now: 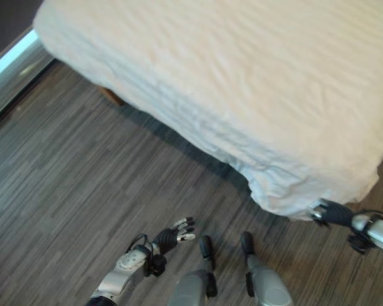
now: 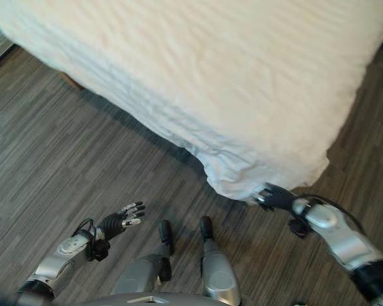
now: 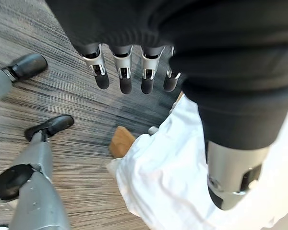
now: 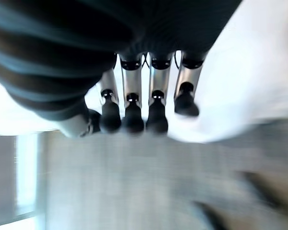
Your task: Making the bed.
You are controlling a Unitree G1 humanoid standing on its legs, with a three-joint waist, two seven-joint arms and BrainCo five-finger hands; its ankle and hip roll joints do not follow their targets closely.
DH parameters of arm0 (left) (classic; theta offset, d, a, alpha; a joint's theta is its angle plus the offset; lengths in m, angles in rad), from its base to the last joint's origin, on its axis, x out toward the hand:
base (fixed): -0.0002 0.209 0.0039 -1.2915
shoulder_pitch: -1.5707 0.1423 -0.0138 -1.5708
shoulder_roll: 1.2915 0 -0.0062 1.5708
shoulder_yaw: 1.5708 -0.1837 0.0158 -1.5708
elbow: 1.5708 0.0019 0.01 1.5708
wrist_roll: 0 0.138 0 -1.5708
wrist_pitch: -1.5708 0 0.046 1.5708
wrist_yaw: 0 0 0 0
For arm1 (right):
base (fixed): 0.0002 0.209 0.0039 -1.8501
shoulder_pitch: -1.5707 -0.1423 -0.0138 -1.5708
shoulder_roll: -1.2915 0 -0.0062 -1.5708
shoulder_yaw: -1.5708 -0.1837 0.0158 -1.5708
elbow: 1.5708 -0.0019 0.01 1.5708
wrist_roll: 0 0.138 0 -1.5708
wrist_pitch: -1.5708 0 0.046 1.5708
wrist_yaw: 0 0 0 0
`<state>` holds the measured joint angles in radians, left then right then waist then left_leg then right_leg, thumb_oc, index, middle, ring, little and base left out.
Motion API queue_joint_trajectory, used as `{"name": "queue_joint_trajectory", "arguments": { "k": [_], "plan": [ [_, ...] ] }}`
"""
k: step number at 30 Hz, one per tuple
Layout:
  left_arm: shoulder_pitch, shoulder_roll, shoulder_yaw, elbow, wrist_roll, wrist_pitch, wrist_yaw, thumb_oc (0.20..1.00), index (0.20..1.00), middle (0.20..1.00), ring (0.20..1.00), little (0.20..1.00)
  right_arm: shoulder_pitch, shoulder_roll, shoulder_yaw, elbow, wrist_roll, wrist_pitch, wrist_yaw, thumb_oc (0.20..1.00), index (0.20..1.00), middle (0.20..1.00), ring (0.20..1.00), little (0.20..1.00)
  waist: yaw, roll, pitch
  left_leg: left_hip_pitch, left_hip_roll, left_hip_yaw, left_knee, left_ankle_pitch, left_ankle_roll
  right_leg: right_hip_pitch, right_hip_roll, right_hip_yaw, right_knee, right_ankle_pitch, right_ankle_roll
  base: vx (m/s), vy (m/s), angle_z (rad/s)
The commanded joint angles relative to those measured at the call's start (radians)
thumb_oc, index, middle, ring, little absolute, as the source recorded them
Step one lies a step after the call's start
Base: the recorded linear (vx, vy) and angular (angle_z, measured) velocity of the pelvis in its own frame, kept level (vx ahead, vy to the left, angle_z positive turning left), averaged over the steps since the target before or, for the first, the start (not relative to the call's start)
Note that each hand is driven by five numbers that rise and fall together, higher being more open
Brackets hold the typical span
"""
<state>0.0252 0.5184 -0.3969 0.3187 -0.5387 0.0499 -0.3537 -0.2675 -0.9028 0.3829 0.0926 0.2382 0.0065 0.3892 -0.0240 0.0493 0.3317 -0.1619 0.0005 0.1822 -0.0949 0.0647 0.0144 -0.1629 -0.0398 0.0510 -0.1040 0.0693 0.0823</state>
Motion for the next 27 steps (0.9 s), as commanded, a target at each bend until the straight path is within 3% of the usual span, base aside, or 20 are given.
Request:
{"name": "queue_joint_trajectory", "arguments": {
  "k": [1,5,13,14,18,23,27],
  "plan": [
    [-0.042,-0.007,0.003,0.03,-0.018,-0.062,-0.007,1.0,1.0,1.0,1.0,1.0,-0.074,-0.022,0.027,0.005,0.033,-0.058,-0.009,0.2,0.2,0.2,0.2,0.2,0.02,-0.041,-0.025,-0.001,0.018,-0.018,0.008,-0.012,-0.077,0.008,-0.086,-0.056,0.017,-0.004,0.069,-0.02,-0.005,0.06],
    [-0.051,-0.027,-0.01,0.048,-0.023,-0.074,0.007,1.0,1.0,1.0,1.0,1.0,-0.174,0.048,0.09,0.018,0.086,-0.058,-0.026,0.2,0.2,0.2,0.2,0.2,0.039,-0.031,-0.015,-0.021,0.019,-0.014,0.008,-0.005,-0.081,-0.015,-0.087,-0.061,0.017,0.001,0.068,-0.01,0.003,0.04],
    [-0.089,-0.068,-0.024,0.084,-0.018,-0.086,0.05,1.0,1.0,1.0,1.0,1.0,-0.236,0.148,0.071,0.196,0.12,-0.057,-0.106,0.2,0.2,0.2,0.2,0.2,0.054,-0.004,0.012,-0.056,0.016,-0.021,0.008,0.007,-0.087,-0.048,-0.091,-0.073,0.017,0.008,0.067,-0.01,-0.004,0.0],
    [-0.108,-0.081,-0.023,0.093,-0.034,-0.087,0.083,1.0,1.0,1.0,1.0,1.0,-0.304,0.193,-0.016,0.456,0.125,-0.061,-0.226,0.2,0.2,0.2,0.2,0.2,0.072,0.03,0.037,-0.095,0.011,-0.022,0.008,0.017,-0.091,-0.089,-0.095,-0.07,0.017,0.021,0.07,-0.06,-0.021,0.02],
    [-0.099,-0.069,-0.027,0.065,-0.068,-0.079,0.093,1.0,1.0,1.0,1.0,1.0,-0.398,0.204,-0.146,0.814,0.197,-0.06,-0.333,0.2,0.2,0.2,0.2,0.2,0.094,0.063,0.073,-0.145,0.012,-0.018,0.008,0.024,-0.095,-0.147,-0.092,-0.059,0.017,0.034,0.075,-0.04,-0.022,-0.04],
    [-0.106,-0.072,-0.059,0.045,-0.071,-0.061,0.074,1.0,1.0,1.0,1.0,1.0,-0.402,0.207,-0.193,1.078,0.203,-0.027,-0.328,0.2,0.2,0.2,0.2,0.2,0.089,0.074,0.113,-0.182,0.017,0.0,0.008,0.033,-0.096,-0.193,-0.082,-0.04,0.017,0.044,0.076,-0.02,-0.01,-0.06],
    [-0.12,-0.084,-0.063,0.043,-0.058,-0.054,0.067,1.0,1.0,1.0,1.0,1.0,-0.336,0.233,-0.181,1.15,0.133,0.004,-0.293,0.2,0.2,0.2,0.2,0.2,0.077,0.068,0.123,-0.187,0.02,0.006,0.008,0.037,-0.094,-0.203,-0.075,-0.03,0.017,0.05,0.071,0.01,-0.003,-0.12]
  ]
}}
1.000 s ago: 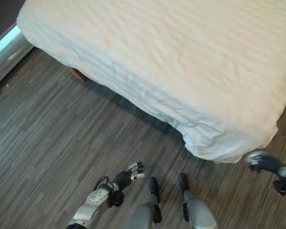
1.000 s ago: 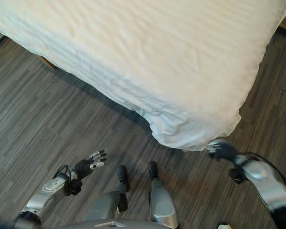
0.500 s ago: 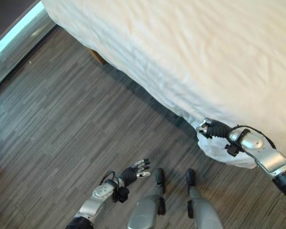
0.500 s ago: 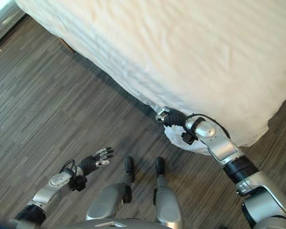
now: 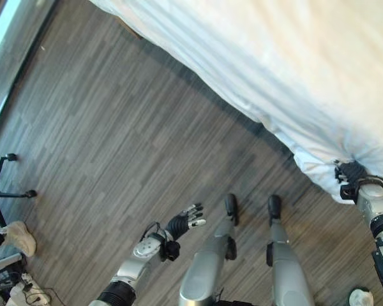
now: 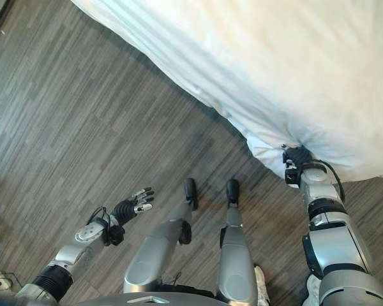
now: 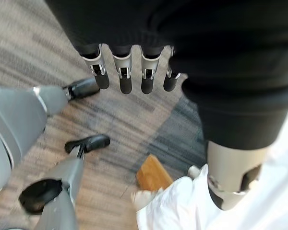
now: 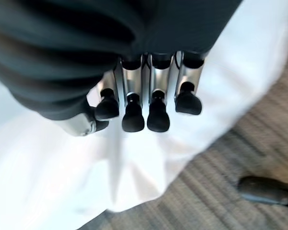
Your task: Making the bed.
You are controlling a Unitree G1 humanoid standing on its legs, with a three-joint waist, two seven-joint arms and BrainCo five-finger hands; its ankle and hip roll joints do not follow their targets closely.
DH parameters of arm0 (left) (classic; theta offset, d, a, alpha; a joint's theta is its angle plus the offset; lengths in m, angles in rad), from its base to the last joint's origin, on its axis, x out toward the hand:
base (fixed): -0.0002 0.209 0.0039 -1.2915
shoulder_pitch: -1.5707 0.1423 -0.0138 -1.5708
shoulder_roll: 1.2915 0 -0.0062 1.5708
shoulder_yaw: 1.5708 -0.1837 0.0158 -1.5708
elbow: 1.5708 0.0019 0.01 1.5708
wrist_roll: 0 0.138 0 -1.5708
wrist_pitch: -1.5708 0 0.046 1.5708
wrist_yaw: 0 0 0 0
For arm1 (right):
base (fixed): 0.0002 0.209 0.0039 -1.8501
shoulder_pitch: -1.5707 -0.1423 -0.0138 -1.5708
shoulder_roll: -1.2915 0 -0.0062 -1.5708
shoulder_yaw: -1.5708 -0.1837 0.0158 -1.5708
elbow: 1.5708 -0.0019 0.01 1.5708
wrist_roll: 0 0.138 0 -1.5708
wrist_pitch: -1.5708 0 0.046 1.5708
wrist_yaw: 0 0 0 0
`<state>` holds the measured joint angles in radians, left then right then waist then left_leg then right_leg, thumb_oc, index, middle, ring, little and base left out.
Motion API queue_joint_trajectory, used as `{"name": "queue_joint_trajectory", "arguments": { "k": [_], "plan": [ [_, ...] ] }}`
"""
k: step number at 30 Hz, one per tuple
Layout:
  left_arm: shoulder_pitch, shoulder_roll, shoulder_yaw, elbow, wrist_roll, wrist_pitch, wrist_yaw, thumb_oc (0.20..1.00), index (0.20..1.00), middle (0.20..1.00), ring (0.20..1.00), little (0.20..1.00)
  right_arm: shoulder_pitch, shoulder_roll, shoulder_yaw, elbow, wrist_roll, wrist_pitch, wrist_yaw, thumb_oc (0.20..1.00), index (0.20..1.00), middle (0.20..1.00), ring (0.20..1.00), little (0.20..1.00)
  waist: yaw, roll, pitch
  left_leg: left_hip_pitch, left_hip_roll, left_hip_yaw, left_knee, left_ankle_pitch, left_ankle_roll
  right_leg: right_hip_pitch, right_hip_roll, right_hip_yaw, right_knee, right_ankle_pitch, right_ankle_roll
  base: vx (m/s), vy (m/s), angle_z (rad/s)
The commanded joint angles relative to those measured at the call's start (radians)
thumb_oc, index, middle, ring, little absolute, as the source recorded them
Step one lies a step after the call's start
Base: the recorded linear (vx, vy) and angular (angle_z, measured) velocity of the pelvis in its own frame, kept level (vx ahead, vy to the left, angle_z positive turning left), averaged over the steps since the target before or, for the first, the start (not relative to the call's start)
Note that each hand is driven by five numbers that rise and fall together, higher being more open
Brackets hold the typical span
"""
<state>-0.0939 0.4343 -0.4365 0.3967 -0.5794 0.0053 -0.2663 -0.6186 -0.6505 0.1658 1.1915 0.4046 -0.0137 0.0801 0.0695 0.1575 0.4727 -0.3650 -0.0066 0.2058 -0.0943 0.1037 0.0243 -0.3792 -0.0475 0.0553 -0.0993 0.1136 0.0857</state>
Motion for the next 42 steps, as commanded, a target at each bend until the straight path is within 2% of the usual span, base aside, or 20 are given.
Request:
{"name": "queue_joint_trajectory", "arguments": {
  "k": [1,5,6,7,8,9,10,11,13,15,16,18,19,21,28,33,36,42],
  "plan": [
    [-0.013,-0.023,-0.02,-0.039,-0.005,-0.012,-0.013,1.0,1.0,1.0,1.0,1.0,0.139,0.033,0.003,0.112,-0.086,0.05,0.042,0.2,0.2,0.2,0.2,0.2,-0.04,-0.044,-0.009,0.028,0.027,-0.016,0.007,-0.007,-0.1,0.02,-0.063,-0.028,0.012,0.001,0.063,0.04,-0.01,-0.08],
    [-0.023,-0.037,-0.006,-0.039,0.006,-0.011,-0.003,1.0,1.0,1.0,1.0,1.0,0.267,0.087,-0.02,0.151,-0.153,0.07,0.067,0.2,0.2,0.2,0.2,0.2,-0.064,-0.051,-0.013,0.031,0.026,-0.015,0.007,-0.009,-0.098,0.018,-0.061,-0.022,0.012,0.002,0.058,0.03,-0.009,-0.04],
    [-0.037,-0.046,-0.002,-0.035,0.017,-0.009,0.0,1.0,1.0,1.0,1.0,1.0,0.346,0.085,-0.078,0.179,-0.153,0.082,0.065,0.2,0.2,0.2,0.2,0.2,-0.082,-0.056,-0.016,0.044,0.026,-0.018,0.007,-0.018,-0.097,0.03,-0.061,-0.023,0.012,-0.006,0.058,0.03,-0.011,-0.07],
    [-0.038,-0.046,-0.003,-0.035,0.017,-0.009,0.0,1.0,1.0,1.0,1.0,1.0,0.346,0.085,-0.079,0.178,-0.153,0.082,0.065,0.2,0.2,0.2,0.2,0.2,-0.082,-0.056,-0.018,0.04,0.027,-0.017,0.007,-0.015,-0.098,0.026,-0.061,-0.023,0.012,-0.004,0.057,0.06,-0.003,-0.05],
    [-0.045,-0.047,0.003,-0.037,0.013,-0.011,0.006,1.0,1.0,1.0,1.0,1.0,0.383,0.067,-0.15,0.167,-0.098,0.072,0.033,0.2,0.2,0.2,0.2,0.2,-0.099,-0.059,-0.02,0.053,0.026,-0.017,0.007,-0.023,-0.097,0.036,-0.062,-0.023,0.012,-0.01,0.058,0.05,0.016,-0.06],
    [-0.048,-0.046,0.018,-0.036,0.002,-0.017,0.016,1.0,1.0,1.0,1.0,1.0,0.429,0.038,-0.262,0.035,0.029,0.028,-0.033,0.2,0.2,0.2,0.2,0.2,-0.127,-0.068,-0.021,0.063,0.027,-0.016,0.007,-0.027,-0.097,0.042,-0.06,-0.016,0.012,-0.014,0.06,0.06,0.024,-0.06],
    [-0.047,-0.048,0.033,-0.036,-0.002,-0.02,0.018,1.0,1.0,1.0,1.0,1.0,0.47,0.039,-0.307,-0.09,0.069,-0.001,-0.058,0.2,0.2,0.2,0.2,0.2,-0.141,-0.075,-0.02,0.067,0.029,-0.013,0.007,-0.029,-0.098,0.043,-0.059,-0.013,0.012,-0.014,0.061,0.02,0.013,-0.08],
    [-0.047,-0.048,0.032,-0.036,-0.002,-0.02,0.018,1.0,1.0,1.0,1.0,1.0,0.474,0.04,-0.309,-0.095,0.068,0.001,-0.06,0.2,0.2,0.2,0.2,0.2,-0.139,-0.076,-0.022,0.063,0.029,-0.013,0.007,-0.026,-0.098,0.039,-0.059,-0.012,0.012,-0.01,0.06,0.01,0.01,-0.1],
    [-0.033,-0.059,0.053,-0.03,-0.01,-0.023,0.022,1.0,1.0,1.0,1.0,1.0,0.534,0.054,-0.426,-0.389,0.173,-0.079,-0.127,0.2,0.2,0.2,0.2,0.2,-0.165,-0.084,-0.024,0.069,0.029,-0.009,0.007,-0.031,-0.099,0.042,-0.056,-0.005,0.012,-0.011,0.062,0.0,0.015,-0.27],
    [-0.023,-0.065,0.053,-0.011,0.003,-0.026,0.028,1.0,1.0,1.0,1.0,1.0,0.549,0.076,-0.484,-0.565,0.197,-0.133,-0.165,0.2,0.2,0.2,0.2,0.2,-0.176,-0.087,-0.03,0.072,0.032,-0.005,0.007,-0.035,-0.1,0.04,-0.055,0.001,0.012,-0.01,0.063,0.0,0.005,-0.31],
    [-0.02,-0.067,0.042,0.001,0.032,-0.025,0.027,1.0,1.0,1.0,1.0,1.0,0.543,0.077,-0.517,-0.766,0.197,-0.177,-0.19,0.2,0.2,0.2,0.2,0.2,-0.187,-0.088,-0.034,0.082,0.035,0.0,0.007,-0.043,-0.102,0.045,-0.052,0.005,0.012,-0.015,0.062,-0.01,-0.013,-0.16],
    [-0.018,-0.067,0.041,-0.003,0.039,-0.025,0.028,1.0,1.0,1.0,1.0,1.0,0.547,0.081,-0.519,-0.831,0.172,-0.186,-0.211,0.2,0.2,0.2,0.2,0.2,-0.187,-0.089,-0.037,0.077,0.036,0.001,0.007,-0.037,-0.102,0.039,-0.052,0.007,0.012,-0.009,0.061,-0.02,-0.016,-0.08],
    [-0.019,-0.065,0.033,-0.007,0.053,-0.025,0.026,1.0,1.0,1.0,1.0,1.0,0.526,0.067,-0.514,-0.955,0.139,-0.199,-0.211,0.2,0.2,0.2,0.2,0.2,-0.187,-0.09,-0.04,0.077,0.037,0.003,0.007,-0.036,-0.104,0.039,-0.051,0.008,0.012,-0.008,0.06,0.0,-0.016,-0.08],
    [-0.013,-0.069,0.028,-0.013,0.057,-0.024,0.028,1.0,1.0,1.0,1.0,1.0,0.495,0.06,-0.493,-1.048,0.122,-0.208,-0.208,0.2,0.2,0.2,0.2,0.2,-0.183,-0.088,-0.043,0.081,0.039,0.003,0.007,-0.037,-0.106,0.042,-0.049,0.006,0.012,-0.009,0.058,-0.01,-0.014,-0.03],
    [0.013,-0.065,0.017,-0.024,0.056,-0.02,0.019,1.0,1.0,1.0,1.0,1.0,0.383,0.003,-0.406,-1.078,0.085,-0.188,-0.204,0.2,0.2,0.2,0.2,0.2,-0.16,-0.081,-0.055,0.084,0.044,-0.003,0.007,-0.029,-0.11,0.049,-0.047,0.0,0.012,-0.011,0.052,-0.01,-0.027,0.04],
    [0.02,-0.065,0.003,-0.019,0.036,-0.022,0.016,1.0,1.0,1.0,1.0,1.0,0.249,-0.056,-0.34,-0.982,0.088,-0.186,-0.226,0.2,0.2,0.2,0.2,0.2,-0.137,-0.067,-0.058,0.081,0.045,-0.009,0.007,-0.024,-0.115,0.052,-0.046,-0.008,0.012,-0.014,0.048,0.0,-0.014,0.03],
    [0.02,-0.056,-0.006,-0.024,0.013,-0.025,0.017,1.0,1.0,1.0,1.0,1.0,0.172,-0.095,-0.3,-0.853,0.098,-0.177,-0.251,0.2,0.2,0.2,0.2,0.2,-0.121,-0.059,-0.056,0.076,0.046,-0.011,0.007,-0.023,-0.117,0.047,-0.046,-0.009,0.012,-0.014,0.048,0.0,-0.015,0.03],
    [0.02,-0.062,-0.008,-0.018,0.001,-0.017,0.023,1.0,1.0,1.0,1.0,1.0,0.164,-0.056,-0.285,-0.718,0.157,-0.169,-0.252,0.2,0.2,0.2,0.2,0.2,-0.115,-0.05,-0.041,0.068,0.049,-0.008,0.007,-0.02,-0.119,0.04,-0.044,-0.009,0.012,-0.012,0.048,0.0,-0.011,-0.01]
  ]
}}
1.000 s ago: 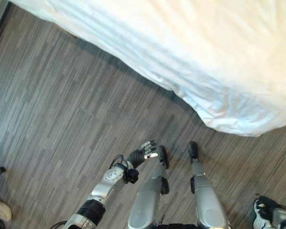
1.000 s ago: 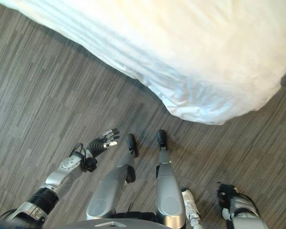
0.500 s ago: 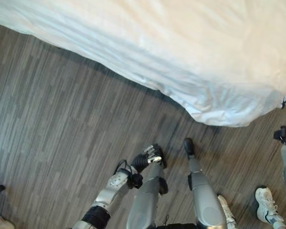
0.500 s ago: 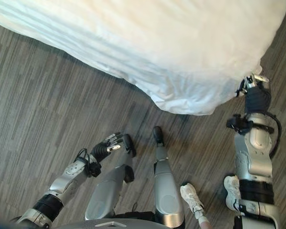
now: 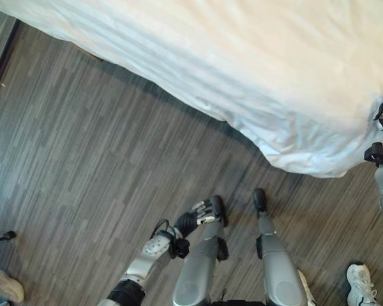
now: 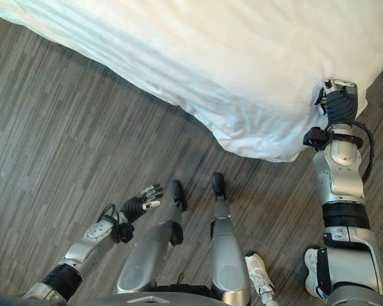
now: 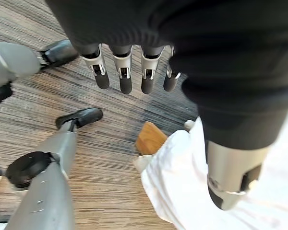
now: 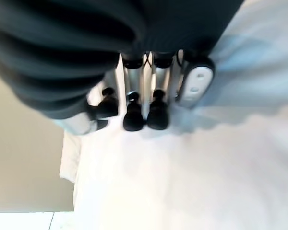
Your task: Making the bed.
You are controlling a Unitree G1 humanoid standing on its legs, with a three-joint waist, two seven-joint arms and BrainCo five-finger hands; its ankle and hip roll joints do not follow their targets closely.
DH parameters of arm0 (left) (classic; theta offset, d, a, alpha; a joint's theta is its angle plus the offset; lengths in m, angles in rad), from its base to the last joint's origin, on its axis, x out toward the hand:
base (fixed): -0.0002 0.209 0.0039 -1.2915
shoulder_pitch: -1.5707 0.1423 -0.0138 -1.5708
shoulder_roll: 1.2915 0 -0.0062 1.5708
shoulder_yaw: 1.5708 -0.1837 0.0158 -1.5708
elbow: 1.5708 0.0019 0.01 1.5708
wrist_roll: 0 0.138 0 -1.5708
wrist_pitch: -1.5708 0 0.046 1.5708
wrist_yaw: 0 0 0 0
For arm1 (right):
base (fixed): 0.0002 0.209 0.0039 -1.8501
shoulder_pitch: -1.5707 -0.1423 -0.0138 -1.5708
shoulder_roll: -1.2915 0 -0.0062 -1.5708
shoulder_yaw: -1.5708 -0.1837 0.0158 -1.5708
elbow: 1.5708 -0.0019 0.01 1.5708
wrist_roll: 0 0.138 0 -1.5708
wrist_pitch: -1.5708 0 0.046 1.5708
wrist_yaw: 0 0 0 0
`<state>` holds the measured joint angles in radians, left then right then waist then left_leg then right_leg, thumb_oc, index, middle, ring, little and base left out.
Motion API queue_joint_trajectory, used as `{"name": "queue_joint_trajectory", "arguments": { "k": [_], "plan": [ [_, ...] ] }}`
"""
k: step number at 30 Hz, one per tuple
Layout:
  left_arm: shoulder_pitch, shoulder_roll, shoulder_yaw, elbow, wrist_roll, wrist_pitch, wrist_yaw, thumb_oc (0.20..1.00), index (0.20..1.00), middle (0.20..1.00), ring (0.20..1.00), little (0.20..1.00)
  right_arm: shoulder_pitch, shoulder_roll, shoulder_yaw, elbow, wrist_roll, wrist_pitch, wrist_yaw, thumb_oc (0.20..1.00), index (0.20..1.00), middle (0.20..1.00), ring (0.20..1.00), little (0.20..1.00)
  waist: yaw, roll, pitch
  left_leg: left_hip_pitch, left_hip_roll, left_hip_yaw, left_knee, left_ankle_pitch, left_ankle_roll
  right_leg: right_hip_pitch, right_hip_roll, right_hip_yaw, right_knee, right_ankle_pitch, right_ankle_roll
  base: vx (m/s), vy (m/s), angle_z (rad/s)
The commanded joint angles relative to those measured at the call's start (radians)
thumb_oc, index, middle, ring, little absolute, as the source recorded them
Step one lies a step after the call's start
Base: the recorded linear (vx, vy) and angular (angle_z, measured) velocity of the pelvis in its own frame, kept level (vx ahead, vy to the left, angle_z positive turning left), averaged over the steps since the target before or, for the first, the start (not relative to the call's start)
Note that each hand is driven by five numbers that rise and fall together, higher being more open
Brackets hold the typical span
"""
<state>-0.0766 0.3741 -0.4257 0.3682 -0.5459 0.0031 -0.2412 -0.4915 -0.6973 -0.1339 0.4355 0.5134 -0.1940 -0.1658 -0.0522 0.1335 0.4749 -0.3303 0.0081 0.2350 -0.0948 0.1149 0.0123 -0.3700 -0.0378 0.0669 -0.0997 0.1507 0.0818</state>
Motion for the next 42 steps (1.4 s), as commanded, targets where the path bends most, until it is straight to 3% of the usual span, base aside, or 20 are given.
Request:
{"name": "queue_joint_trajectory", "arguments": {
  "k": [1,5,7,9,13,16,17,18,19,21,25,29,33,34,35,36,37,38,40,42],
  "plan": [
    [-0.001,-0.007,-0.017,0.019,-0.031,-0.01,0.004,1.0,1.0,1.0,1.0,1.0,0.059,0.024,0.008,0.12,0.078,0.019,-0.007,0.2,0.2,0.2,0.2,0.2,0.007,-0.02,-0.039,0.032,0.034,-0.037,0.008,-0.031,-0.107,0.029,-0.051,-0.02,0.012,-0.05,0.051,0.0,0.0,0.0],
    [-0.011,-0.01,-0.016,0.031,-0.031,-0.008,0.006,1.0,1.0,1.0,1.0,1.0,0.102,0.09,0.009,0.36,0.101,0.055,0.014,0.2,0.2,0.2,0.2,0.2,0.01,-0.01,-0.028,0.03,0.034,-0.034,0.008,-0.03,-0.107,0.025,-0.051,-0.021,0.012,-0.05,0.051,0.0,0.0,0.0],
    [-0.022,-0.01,-0.014,0.021,-0.043,-0.015,0.002,1.0,1.0,1.0,1.0,1.0,0.146,0.125,0.012,0.624,0.095,0.113,0.067,0.2,0.2,0.2,0.2,0.2,0.007,-0.006,-0.022,0.041,0.035,-0.029,0.008,-0.039,-0.107,0.034,-0.048,-0.022,0.012,-0.057,0.051,0.04,-0.003,-0.07],
    [-0.023,-0.012,-0.009,0.017,-0.047,-0.016,0.0,1.0,1.0,1.0,1.0,1.0,0.175,0.128,0.003,0.645,0.097,0.125,0.08,0.2,0.2,0.2,0.2,0.2,0.0,-0.007,-0.025,0.042,0.035,-0.029,0.008,-0.035,-0.107,0.033,-0.047,-0.022,0.012,-0.055,0.049,0.03,0.016,-0.06],
    [-0.034,-0.028,0.036,0.014,-0.041,-0.024,0.021,1.0,1.0,1.0,1.0,1.0,0.341,0.168,-0.054,0.347,0.107,0.088,0.058,0.2,0.2,0.2,0.2,0.2,-0.035,-0.033,-0.062,0.095,0.037,-0.036,0.008,-0.049,-0.104,0.086,-0.047,-0.028,0.015,-0.068,0.046,0.05,0.026,0.0],
    [0.016,-0.034,0.133,-0.027,-0.003,-0.041,0.071,1.0,1.0,1.0,1.0,1.0,0.478,0.26,-0.065,-0.033,0.017,0.053,0.05,0.2,0.2,0.2,0.2,0.2,-0.043,-0.058,-0.116,0.193,0.043,-0.058,0.008,-0.07,-0.094,0.174,-0.044,-0.041,0.062,-0.123,0.035,0.1,0.01,0.13],
    [0.038,-0.036,0.172,-0.058,0.004,-0.053,0.095,1.0,1.0,1.0,1.0,1.0,0.505,0.278,-0.06,-0.089,0.005,0.052,0.06,0.489,0.489,0.489,0.489,0.489,-0.038,-0.063,-0.131,0.219,0.046,-0.062,0.008,-0.075,-0.092,0.197,-0.043,-0.048,0.08,-0.142,0.032,0.07,-0.004,0.35],
    [0.039,-0.035,0.173,-0.06,0.004,-0.052,0.095,1.0,1.0,1.0,1.0,1.0,0.506,0.28,-0.06,-0.091,0.005,0.053,0.06,0.489,0.489,0.489,0.489,0.489,-0.039,-0.064,-0.132,0.217,0.046,-0.062,0.008,-0.072,-0.092,0.194,-0.042,-0.048,0.08,-0.138,0.032,0.1,0.001,0.35],
    [0.098,-0.054,0.246,-0.103,0.023,-0.059,0.132,1.0,1.0,1.0,1.0,1.0,0.58,0.331,-0.034,-0.203,-0.011,0.059,0.107,1.0,1.0,1.0,1.0,1.0,-0.027,-0.076,-0.183,0.279,0.046,-0.081,0.008,-0.081,-0.087,0.253,-0.038,-0.056,0.118,-0.173,0.027,0.1,0.004,0.32],
    [0.137,-0.066,0.285,-0.126,0.06,-0.065,0.161,1.0,1.0,1.0,1.0,1.0,0.623,0.364,-0.002,-0.255,-0.016,0.072,0.13,1.0,1.0,1.0,1.0,1.0,-0.02,-0.088,-0.216,0.317,0.044,-0.095,0.008,-0.089,-0.084,0.304,-0.041,-0.069,0.115,-0.186,0.025,0.11,-0.001,0.39],
    [0.214,-0.166,0.387,-0.192,0.127,-0.115,0.34,1.0,1.0,1.0,1.0,1.0,0.689,0.399,0.146,-0.367,-0.081,0.095,0.168,1.0,1.0,1.0,1.0,1.0,0.027,-0.126,-0.309,0.393,0.036,-0.125,0.008,-0.108,-0.071,0.413,-0.05,-0.107,0.1,-0.203,0.027,0.08,-0.01,0.36],
    [0.223,-0.189,0.399,-0.219,0.123,-0.135,0.412,1.0,1.0,1.0,1.0,1.0,0.693,0.39,0.171,-0.385,-0.102,0.084,0.141,1.0,1.0,1.0,1.0,1.0,0.04,-0.141,-0.331,0.412,0.032,-0.133,0.008,-0.119,-0.064,0.439,-0.055,-0.12,0.093,-0.204,0.031,0.03,0.014,0.12],
    [0.218,-0.153,0.395,-0.236,0.181,-0.136,0.428,1.0,1.0,1.0,1.0,1.0,0.709,0.387,0.15,-0.402,-0.097,0.063,0.115,1.0,1.0,1.0,1.0,1.0,0.033,-0.149,-0.32,0.408,0.028,-0.121,0.008,-0.123,-0.053,0.415,-0.06,-0.107,0.12,-0.196,0.042,-0.06,0.043,0.0],
    [0.216,-0.144,0.399,-0.24,0.188,-0.138,0.439,1.0,1.0,1.0,1.0,1.0,0.7,0.388,0.147,-0.403,-0.105,0.055,0.104,1.0,1.0,1.0,1.0,1.0,0.029,-0.149,-0.304,0.4,0.031,-0.103,0.008,-0.125,-0.049,0.377,-0.061,-0.11,0.139,-0.178,0.049,-0.39,0.08,-0.52],
    [0.199,-0.108,0.39,-0.268,0.192,-0.138,0.429,1.0,1.0,1.0,1.0,1.0,0.694,0.391,0.111,-0.415,-0.115,0.039,0.069,1.0,1.0,1.0,1.0,1.0,0.002,-0.141,-0.26,0.347,0.045,-0.05,0.008,-0.106,-0.049,0.259,-0.039,-0.051,0.206,-0.146,0.067,-0.46,0.067,-0.8],
    [0.189,-0.092,0.385,-0.271,0.198,-0.14,0.43,1.0,1.0,1.0,1.0,1.0,0.691,0.395,0.108,-0.42,-0.117,0.034,0.064,1.0,1.0,1.0,1.0,1.0,-0.013,-0.135,-0.246,0.33,0.057,-0.037,0.008,-0.097,-0.048,0.236,-0.039,-0.04,0.236,-0.148,0.075,-0.47,0.062,-1.04],
    [0.175,-0.082,0.387,-0.275,0.195,-0.144,0.432,1.0,1.0,1.0,1.0,1.0,0.682,0.403,0.111,-0.425,-0.115,0.032,0.056,1.0,1.0,1.0,1.0,1.0,-0.007,-0.126,-0.239,0.317,0.074,-0.01,0.008,-0.091,-0.045,0.212,-0.06,-0.081,0.296,-0.175,0.078,-0.21,0.013,-0.86],
    [0.174,-0.082,0.388,-0.274,0.195,-0.144,0.432,1.0,1.0,1.0,1.0,1.0,0.681,0.403,0.111,-0.425,-0.115,0.032,0.056,1.0,1.0,1.0,1.0,1.0,-0.005,-0.126,-0.243,0.311,0.075,-0.009,0.008,-0.088,-0.045,0.205,-0.059,-0.079,0.296,-0.172,0.077,-0.19,-0.005,-0.9],
    [0.174,-0.071,0.399,-0.294,0.187,-0.141,0.427,1.0,1.0,1.0,1.0,1.0,0.651,0.417,0.124,-0.418,-0.131,0.031,0.034,1.0,1.0,1.0,1.0,1.0,0.022,-0.112,-0.257,0.294,0.11,0.082,0.008,-0.072,-0.043,0.289,-0.146,-0.232,0.399,-0.241,0.05,-0.24,-0.084,-0.78],
    [0.182,-0.075,0.408,-0.302,0.169,-0.146,0.426,1.0,1.0,1.0,1.0,1.0,0.64,0.417,0.129,-0.417,-0.148,0.031,0.026,1.0,1.0,1.0,1.0,1.0,0.033,-0.121,-0.269,0.292,0.114,0.111,0.008,-0.065,-0.045,0.312,-0.149,-0.235,0.416,-0.232,0.056,-0.19,-0.143,-0.87]
  ]
}}
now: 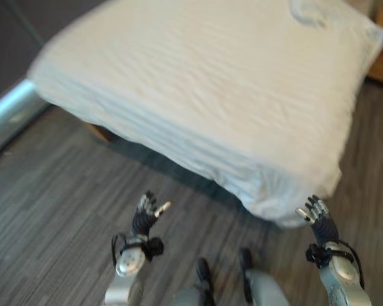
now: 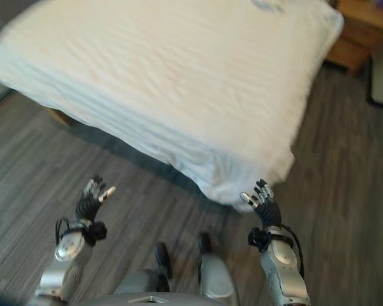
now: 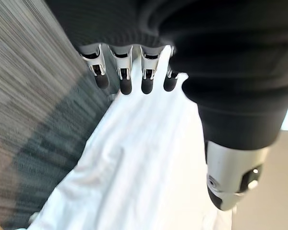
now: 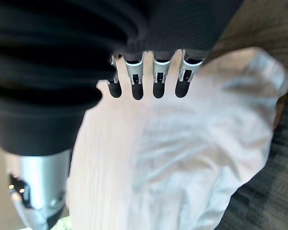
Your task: Making the bed.
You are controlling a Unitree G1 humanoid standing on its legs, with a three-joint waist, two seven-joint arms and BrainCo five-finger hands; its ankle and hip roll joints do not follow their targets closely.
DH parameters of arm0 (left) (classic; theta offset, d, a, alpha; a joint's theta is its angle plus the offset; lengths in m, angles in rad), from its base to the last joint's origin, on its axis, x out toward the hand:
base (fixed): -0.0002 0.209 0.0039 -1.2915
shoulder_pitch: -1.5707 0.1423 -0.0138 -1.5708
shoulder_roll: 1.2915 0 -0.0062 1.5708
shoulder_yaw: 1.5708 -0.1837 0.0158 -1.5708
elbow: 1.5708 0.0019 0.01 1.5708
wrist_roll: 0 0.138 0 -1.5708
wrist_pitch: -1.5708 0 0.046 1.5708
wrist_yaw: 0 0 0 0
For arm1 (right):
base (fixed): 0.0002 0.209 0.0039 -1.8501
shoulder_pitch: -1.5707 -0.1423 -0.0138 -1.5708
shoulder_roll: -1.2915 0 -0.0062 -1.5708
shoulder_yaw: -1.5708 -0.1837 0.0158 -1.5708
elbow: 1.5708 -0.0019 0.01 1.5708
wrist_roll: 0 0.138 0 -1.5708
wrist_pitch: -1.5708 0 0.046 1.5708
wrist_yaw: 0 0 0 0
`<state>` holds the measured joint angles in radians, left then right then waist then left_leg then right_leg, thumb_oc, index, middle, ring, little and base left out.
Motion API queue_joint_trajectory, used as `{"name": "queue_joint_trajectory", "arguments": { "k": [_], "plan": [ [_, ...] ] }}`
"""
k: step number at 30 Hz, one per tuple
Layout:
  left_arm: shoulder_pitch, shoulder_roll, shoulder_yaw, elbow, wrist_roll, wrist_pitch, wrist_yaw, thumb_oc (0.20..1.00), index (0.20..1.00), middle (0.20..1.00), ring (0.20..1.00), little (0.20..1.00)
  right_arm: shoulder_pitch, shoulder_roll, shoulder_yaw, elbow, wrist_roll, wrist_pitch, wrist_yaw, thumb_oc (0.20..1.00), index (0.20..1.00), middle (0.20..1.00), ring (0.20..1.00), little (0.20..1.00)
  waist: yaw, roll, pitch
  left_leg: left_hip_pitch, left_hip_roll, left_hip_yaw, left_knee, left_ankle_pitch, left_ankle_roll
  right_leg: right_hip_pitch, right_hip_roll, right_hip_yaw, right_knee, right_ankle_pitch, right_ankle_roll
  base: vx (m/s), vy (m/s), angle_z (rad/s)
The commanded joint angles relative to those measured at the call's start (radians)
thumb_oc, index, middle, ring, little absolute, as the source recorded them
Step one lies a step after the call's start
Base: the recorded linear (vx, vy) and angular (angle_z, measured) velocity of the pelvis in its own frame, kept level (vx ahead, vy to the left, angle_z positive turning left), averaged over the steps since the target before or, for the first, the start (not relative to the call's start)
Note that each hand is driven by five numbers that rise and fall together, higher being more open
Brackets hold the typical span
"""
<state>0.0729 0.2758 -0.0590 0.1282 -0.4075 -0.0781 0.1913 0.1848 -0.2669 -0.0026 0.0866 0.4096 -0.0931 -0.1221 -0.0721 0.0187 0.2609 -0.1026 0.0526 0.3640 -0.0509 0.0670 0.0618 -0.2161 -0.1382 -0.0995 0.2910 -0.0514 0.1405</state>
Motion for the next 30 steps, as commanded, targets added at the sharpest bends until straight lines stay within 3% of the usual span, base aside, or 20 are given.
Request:
{"name": "queue_joint_trajectory", "arguments": {
  "k": [1,2,4,6,7,8,9,11,13,18,22,30],
  "plan": [
    [0.044,0.012,0.069,-0.063,0.033,-0.073,0.022,1.0,1.0,1.0,1.0,1.0,-0.077,-0.014,0.008,-0.075,-0.068,-0.081,-0.045,1.0,1.0,1.0,1.0,1.0,0.084,-0.035,-0.062,0.056,0.095,0.038,-0.036,0.001,-0.103,0.195,-0.051,-0.101,0.025,-0.036,0.013,-0.18,-0.323,-1.41],
    [0.05,0.005,0.075,-0.077,0.0,-0.08,0.013,1.0,1.0,1.0,1.0,1.0,-0.067,-0.006,0.0,-0.107,-0.055,-0.083,-0.041,1.0,1.0,1.0,1.0,1.0,0.097,-0.046,-0.058,0.053,0.114,0.048,-0.036,0.027,-0.122,0.233,-0.028,-0.12,-0.069,-0.074,-0.001,-0.25,-0.486,-1.54],
    [0.063,-0.005,0.091,-0.073,0.001,-0.077,-0.001,1.0,1.0,1.0,1.0,1.0,-0.044,-0.035,-0.031,-0.159,-0.047,-0.104,-0.019,1.0,1.0,1.0,1.0,1.0,0.09,-0.067,-0.055,0.003,0.145,0.05,-0.01,0.082,-0.162,0.296,0.022,-0.101,-0.261,-0.079,-0.016,-0.16,-0.428,-1.06],
    [0.06,-0.005,0.09,-0.062,0.005,-0.078,-0.007,1.0,1.0,1.0,1.0,1.0,-0.036,-0.048,-0.047,-0.151,-0.04,-0.109,-0.021,1.0,1.0,1.0,1.0,1.0,0.086,-0.071,-0.046,-0.021,0.167,0.032,0.042,0.099,-0.178,0.304,0.04,-0.093,-0.268,-0.078,-0.031,-0.13,-0.318,-0.17],
    [0.051,-0.008,0.088,-0.085,-0.004,-0.089,-0.007,1.0,1.0,1.0,1.0,1.0,-0.031,-0.078,-0.07,-0.159,-0.042,-0.111,-0.026,1.0,1.0,1.0,1.0,1.0,0.104,-0.085,-0.007,-0.074,0.124,-0.219,0.222,0.058,-0.175,0.282,0.053,-0.057,-0.242,-0.073,-0.059,-0.23,-0.409,0.17],
    [0.049,-0.024,0.079,-0.094,-0.041,-0.097,-0.016,1.0,1.0,1.0,1.0,1.0,-0.036,-0.085,-0.072,-0.145,-0.039,-0.111,-0.031,1.0,1.0,1.0,1.0,1.0,0.113,-0.098,0.002,-0.08,0.065,-0.342,0.271,0.01,-0.172,0.277,0.055,-0.018,-0.244,-0.063,-0.064,-0.26,-0.372,-0.45],
    [0.046,-0.031,0.071,-0.095,-0.052,-0.091,-0.03,1.0,1.0,1.0,1.0,1.0,-0.04,-0.081,-0.081,-0.137,-0.028,-0.108,-0.037,1.0,1.0,1.0,1.0,1.0,0.107,-0.106,0.003,-0.085,0.035,-0.374,0.314,-0.03,-0.164,0.274,0.06,0.006,-0.253,-0.053,-0.066,-0.16,-0.259,-0.83],
    [0.06,-0.035,0.074,-0.114,-0.059,-0.082,-0.046,1.0,1.0,1.0,1.0,1.0,-0.012,-0.055,-0.113,-0.141,0.005,-0.108,-0.032,1.0,1.0,1.0,1.0,1.0,0.081,-0.117,-0.02,-0.063,0.025,-0.299,0.327,-0.093,-0.126,0.273,0.071,0.035,-0.279,-0.037,-0.073,-0.08,-0.154,-1.02],
    [0.069,-0.05,0.064,-0.129,-0.097,-0.079,-0.047,1.0,1.0,1.0,1.0,1.0,0.015,-0.042,-0.105,-0.148,-0.006,-0.098,-0.029,1.0,1.0,1.0,1.0,1.0,0.077,-0.107,-0.046,-0.019,-0.007,-0.304,0.276,-0.139,-0.099,0.264,0.092,0.062,-0.267,-0.039,-0.08,0.03,-0.022,-0.39],
    [0.044,-0.037,-0.004,-0.118,-0.058,-0.063,-0.049,1.0,1.0,1.0,1.0,1.0,0.042,0.008,-0.078,-0.136,0.023,-0.089,-0.049,1.0,1.0,1.0,1.0,1.0,0.029,-0.069,-0.094,0.099,-0.014,-0.298,0.08,-0.1,-0.087,0.25,0.114,0.07,-0.26,-0.038,-0.077,0.02,0.063,-0.19],
    [0.069,-0.031,-0.019,-0.126,-0.037,-0.047,-0.032,1.0,1.0,1.0,1.0,1.0,0.071,0.024,-0.022,-0.15,0.07,-0.067,-0.016,1.0,1.0,1.0,1.0,1.0,0.021,-0.056,-0.116,0.149,-0.023,-0.298,0.033,-0.094,-0.077,0.262,0.113,0.089,-0.252,-0.038,-0.073,-0.01,0.062,0.0],
    [0.103,-0.032,0.019,-0.108,0.009,-0.031,-0.041,1.0,1.0,1.0,1.0,1.0,0.09,0.016,-0.028,-0.15,0.062,-0.04,0.015,1.0,1.0,1.0,1.0,1.0,0.024,-0.045,-0.148,0.199,-0.031,-0.292,0.003,-0.092,-0.071,0.302,0.109,0.1,-0.272,-0.028,-0.066,-0.02,0.04,-0.05]
  ]
}}
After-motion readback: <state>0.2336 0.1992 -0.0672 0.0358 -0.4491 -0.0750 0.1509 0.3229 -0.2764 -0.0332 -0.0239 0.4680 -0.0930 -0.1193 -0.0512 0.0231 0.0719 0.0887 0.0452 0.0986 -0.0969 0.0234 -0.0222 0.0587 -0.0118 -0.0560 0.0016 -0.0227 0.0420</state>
